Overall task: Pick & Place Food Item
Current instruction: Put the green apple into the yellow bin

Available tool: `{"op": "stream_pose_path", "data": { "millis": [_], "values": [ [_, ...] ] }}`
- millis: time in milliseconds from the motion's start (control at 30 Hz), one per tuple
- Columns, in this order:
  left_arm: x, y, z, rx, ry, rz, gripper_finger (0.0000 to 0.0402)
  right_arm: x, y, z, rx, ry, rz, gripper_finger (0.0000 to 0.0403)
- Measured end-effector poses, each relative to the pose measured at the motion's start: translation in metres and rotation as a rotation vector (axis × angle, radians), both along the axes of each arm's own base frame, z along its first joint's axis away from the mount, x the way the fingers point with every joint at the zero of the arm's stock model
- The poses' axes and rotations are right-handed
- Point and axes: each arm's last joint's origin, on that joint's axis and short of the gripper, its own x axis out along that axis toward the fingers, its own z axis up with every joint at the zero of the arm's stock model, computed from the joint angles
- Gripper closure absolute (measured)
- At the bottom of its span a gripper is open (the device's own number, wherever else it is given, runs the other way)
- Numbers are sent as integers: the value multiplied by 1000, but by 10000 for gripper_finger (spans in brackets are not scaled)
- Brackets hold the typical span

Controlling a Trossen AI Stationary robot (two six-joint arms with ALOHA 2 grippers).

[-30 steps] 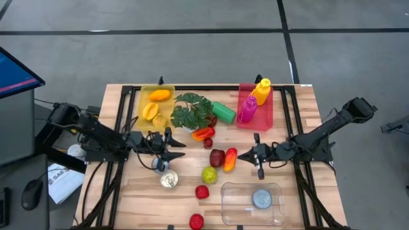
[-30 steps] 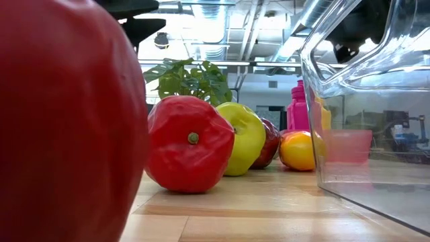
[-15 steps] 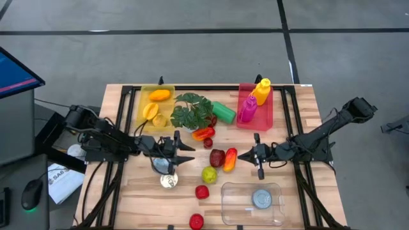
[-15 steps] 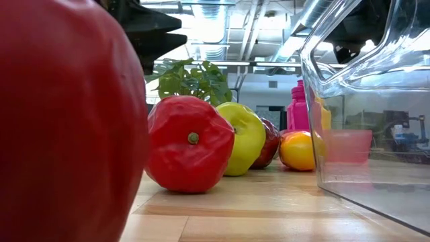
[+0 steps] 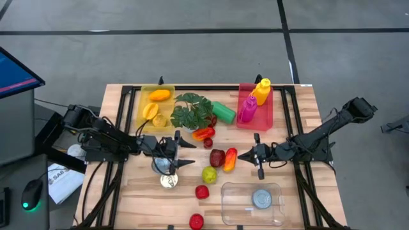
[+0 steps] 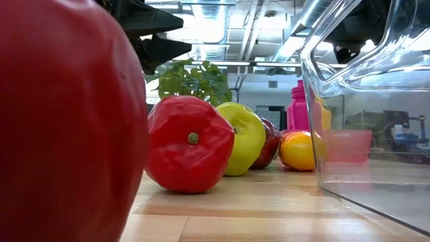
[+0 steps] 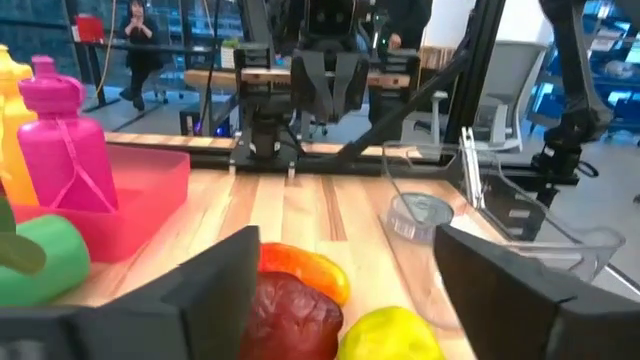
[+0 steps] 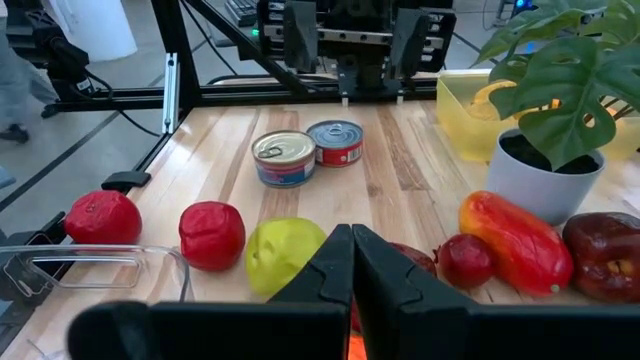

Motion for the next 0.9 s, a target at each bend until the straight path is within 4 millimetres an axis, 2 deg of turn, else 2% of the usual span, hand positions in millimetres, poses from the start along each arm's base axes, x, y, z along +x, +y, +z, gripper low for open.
{"op": "stream_pose_path", "data": {
  "millis": [200, 333, 567, 900],
  "values": [
    [-1, -4, -3, -5, 32, -120, 38, 0, 0, 0, 0, 0, 0, 403],
    [2, -5, 0, -56, 33, -140, 6, 0, 0, 0, 0, 0, -1, 403],
    [21, -9, 5, 47, 175, -88, 15, 0, 0, 0, 0, 0, -1, 403],
    [40, -26, 22, 97, 260, -88, 7, 0, 0, 0, -1, 1, -1, 403]
  ]
}}
